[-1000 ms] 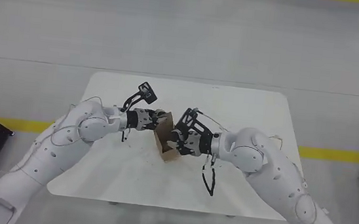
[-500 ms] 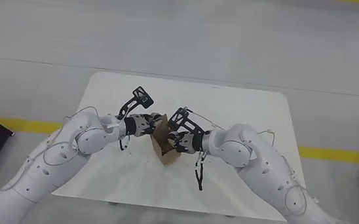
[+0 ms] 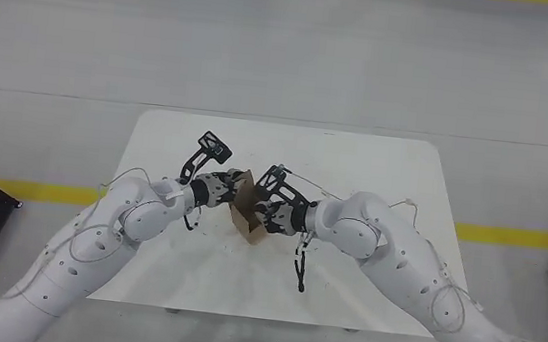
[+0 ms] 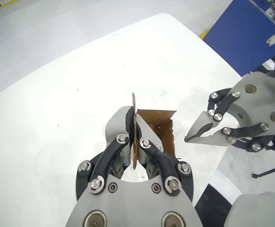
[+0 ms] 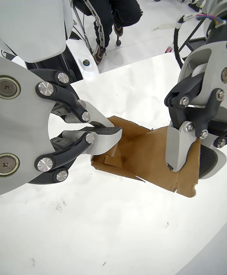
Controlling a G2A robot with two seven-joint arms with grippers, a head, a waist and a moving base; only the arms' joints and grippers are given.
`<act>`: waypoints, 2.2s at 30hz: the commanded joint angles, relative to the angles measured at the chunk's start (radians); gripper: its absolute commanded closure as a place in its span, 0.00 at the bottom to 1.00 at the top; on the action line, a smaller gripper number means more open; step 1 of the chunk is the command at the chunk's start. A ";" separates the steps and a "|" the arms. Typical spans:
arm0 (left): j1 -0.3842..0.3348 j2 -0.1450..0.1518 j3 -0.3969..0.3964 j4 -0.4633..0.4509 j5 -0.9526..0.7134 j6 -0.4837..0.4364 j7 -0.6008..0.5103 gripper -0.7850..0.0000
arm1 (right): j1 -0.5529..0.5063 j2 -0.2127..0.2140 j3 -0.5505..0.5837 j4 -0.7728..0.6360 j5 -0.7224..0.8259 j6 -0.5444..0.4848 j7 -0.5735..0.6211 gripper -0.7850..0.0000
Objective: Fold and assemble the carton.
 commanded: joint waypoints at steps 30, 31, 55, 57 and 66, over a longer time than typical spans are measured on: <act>0.028 -0.021 -0.012 -0.016 0.005 0.005 -0.082 1.00 | 0.166 -0.096 -0.142 0.172 -0.021 0.244 0.149 1.00; 0.030 -0.021 -0.014 -0.014 0.007 0.002 -0.081 1.00 | 0.171 -0.100 -0.146 0.179 -0.017 0.245 0.153 1.00; 0.043 -0.038 -0.038 0.038 -0.061 -0.073 -0.030 1.00 | 0.150 -0.119 -0.116 0.192 0.033 0.221 0.135 1.00; 0.056 -0.036 -0.046 0.044 -0.086 -0.111 -0.027 0.66 | 0.164 -0.122 -0.116 0.203 0.063 0.208 0.183 1.00; 0.095 -0.023 -0.113 0.071 -0.281 -0.296 -0.050 0.00 | 0.203 -0.132 -0.103 0.266 0.099 0.238 0.247 1.00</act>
